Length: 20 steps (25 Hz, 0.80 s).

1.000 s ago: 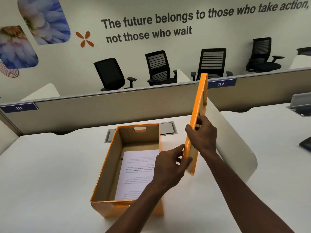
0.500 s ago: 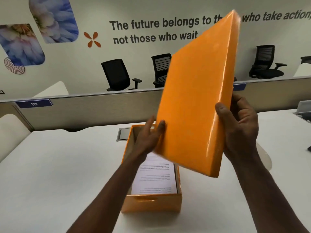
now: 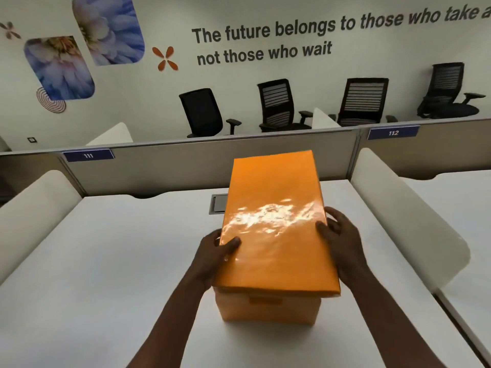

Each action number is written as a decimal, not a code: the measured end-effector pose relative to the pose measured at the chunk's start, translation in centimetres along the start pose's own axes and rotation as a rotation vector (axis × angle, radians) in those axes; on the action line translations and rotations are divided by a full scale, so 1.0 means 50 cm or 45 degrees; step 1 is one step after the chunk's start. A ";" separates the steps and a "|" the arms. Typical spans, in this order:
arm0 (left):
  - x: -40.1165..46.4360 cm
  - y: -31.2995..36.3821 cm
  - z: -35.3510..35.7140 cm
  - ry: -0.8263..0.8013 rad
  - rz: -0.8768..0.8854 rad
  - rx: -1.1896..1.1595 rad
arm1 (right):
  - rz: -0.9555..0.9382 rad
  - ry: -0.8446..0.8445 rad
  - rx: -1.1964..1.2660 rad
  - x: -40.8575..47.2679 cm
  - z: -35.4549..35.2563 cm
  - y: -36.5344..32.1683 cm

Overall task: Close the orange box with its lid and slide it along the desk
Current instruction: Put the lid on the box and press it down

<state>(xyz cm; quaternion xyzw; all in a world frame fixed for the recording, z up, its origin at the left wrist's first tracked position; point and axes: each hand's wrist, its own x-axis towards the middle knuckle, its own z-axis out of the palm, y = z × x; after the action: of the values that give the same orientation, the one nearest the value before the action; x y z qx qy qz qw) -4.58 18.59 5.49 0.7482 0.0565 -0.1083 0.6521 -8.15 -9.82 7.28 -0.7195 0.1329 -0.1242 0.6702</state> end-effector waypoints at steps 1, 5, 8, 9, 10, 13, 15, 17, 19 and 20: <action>-0.005 -0.014 -0.002 0.018 -0.001 0.025 | -0.013 -0.003 -0.140 -0.003 0.014 0.030; -0.011 -0.052 -0.004 0.050 0.003 0.182 | 0.086 -0.055 -0.332 -0.010 0.046 0.100; -0.006 -0.068 0.000 0.041 -0.028 0.202 | 0.150 -0.115 -0.393 -0.010 0.053 0.135; -0.001 -0.071 0.001 0.052 -0.028 0.196 | 0.160 -0.122 -0.410 -0.008 0.052 0.144; 0.007 -0.072 0.001 0.057 -0.040 0.190 | 0.178 -0.127 -0.416 -0.003 0.051 0.148; 0.024 -0.065 -0.005 -0.012 -0.096 0.120 | 0.208 -0.173 -0.411 0.011 0.051 0.144; 0.031 -0.069 -0.007 -0.063 -0.139 0.126 | 0.220 -0.205 -0.452 0.021 0.055 0.138; 0.030 -0.078 -0.003 -0.078 -0.161 0.154 | 0.208 -0.213 -0.522 0.027 0.061 0.137; 0.029 -0.083 0.001 -0.086 -0.206 0.169 | 0.182 -0.215 -0.572 0.032 0.064 0.144; 0.028 -0.080 0.005 -0.092 -0.216 0.185 | 0.173 -0.217 -0.595 0.034 0.066 0.145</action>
<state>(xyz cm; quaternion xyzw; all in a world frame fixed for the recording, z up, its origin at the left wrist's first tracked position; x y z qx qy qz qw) -4.16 18.82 1.28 0.7818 0.0882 -0.1938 0.5861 -5.58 -7.85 -0.16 -0.8522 0.1490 0.0163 0.5013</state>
